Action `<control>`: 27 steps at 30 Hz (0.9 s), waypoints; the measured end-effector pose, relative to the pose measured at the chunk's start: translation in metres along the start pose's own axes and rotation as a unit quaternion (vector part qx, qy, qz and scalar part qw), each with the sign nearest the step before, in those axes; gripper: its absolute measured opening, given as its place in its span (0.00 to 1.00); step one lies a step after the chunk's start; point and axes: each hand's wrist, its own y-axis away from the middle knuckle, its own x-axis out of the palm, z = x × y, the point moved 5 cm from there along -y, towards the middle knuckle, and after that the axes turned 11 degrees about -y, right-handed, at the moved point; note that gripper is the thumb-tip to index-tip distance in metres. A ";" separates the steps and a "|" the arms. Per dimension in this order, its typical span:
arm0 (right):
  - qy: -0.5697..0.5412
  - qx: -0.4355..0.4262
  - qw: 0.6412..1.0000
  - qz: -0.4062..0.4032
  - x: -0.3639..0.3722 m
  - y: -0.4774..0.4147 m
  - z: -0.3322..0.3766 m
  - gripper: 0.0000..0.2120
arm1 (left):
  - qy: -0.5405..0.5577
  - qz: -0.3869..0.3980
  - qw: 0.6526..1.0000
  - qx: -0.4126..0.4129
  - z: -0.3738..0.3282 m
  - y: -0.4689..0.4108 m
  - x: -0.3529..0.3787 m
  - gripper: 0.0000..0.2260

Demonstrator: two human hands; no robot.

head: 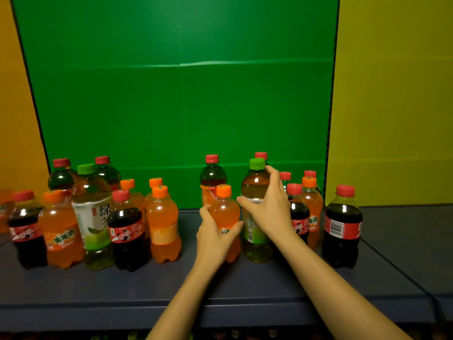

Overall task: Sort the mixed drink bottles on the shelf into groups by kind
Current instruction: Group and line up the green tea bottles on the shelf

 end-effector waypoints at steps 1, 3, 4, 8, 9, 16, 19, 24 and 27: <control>-0.010 -0.007 1.000 -0.002 0.000 0.003 0.001 0.38 | 0.010 -0.001 1.000 0.002 0.000 0.003 -0.001 0.31; -0.033 -0.019 0.999 0.002 0.003 0.010 0.005 0.38 | 0.031 -0.008 0.999 0.002 0.000 0.009 -0.004 0.31; -0.044 -0.028 0.999 0.006 0.004 0.013 0.007 0.37 | 0.039 -0.012 0.999 0.001 0.000 0.012 -0.005 0.30; -0.078 -0.068 0.995 0.006 0.005 0.025 0.013 0.37 | 0.061 -0.050 0.997 -0.001 0.002 0.026 -0.019 0.28; -0.095 -0.069 0.993 0.001 0.005 0.027 0.014 0.37 | 0.067 -0.064 0.996 0.001 0.002 0.030 -0.026 0.28; -0.176 -0.087 0.980 -0.011 0.007 0.047 0.043 0.37 | 0.070 -0.129 0.989 0.007 0.013 0.046 -0.093 0.29; -0.199 -0.103 0.974 0.008 0.020 0.056 0.061 0.36 | 0.055 -0.142 0.988 0.009 0.027 0.050 -0.125 0.27; -0.237 -0.097 0.967 0.007 0.047 0.066 0.084 0.36 | 0.027 -0.160 0.987 -0.003 0.070 0.050 -0.181 0.27; -0.265 -0.097 0.959 -0.003 0.064 0.072 0.098 0.34 | 0.014 -0.157 0.987 -0.018 0.096 0.044 -0.211 0.27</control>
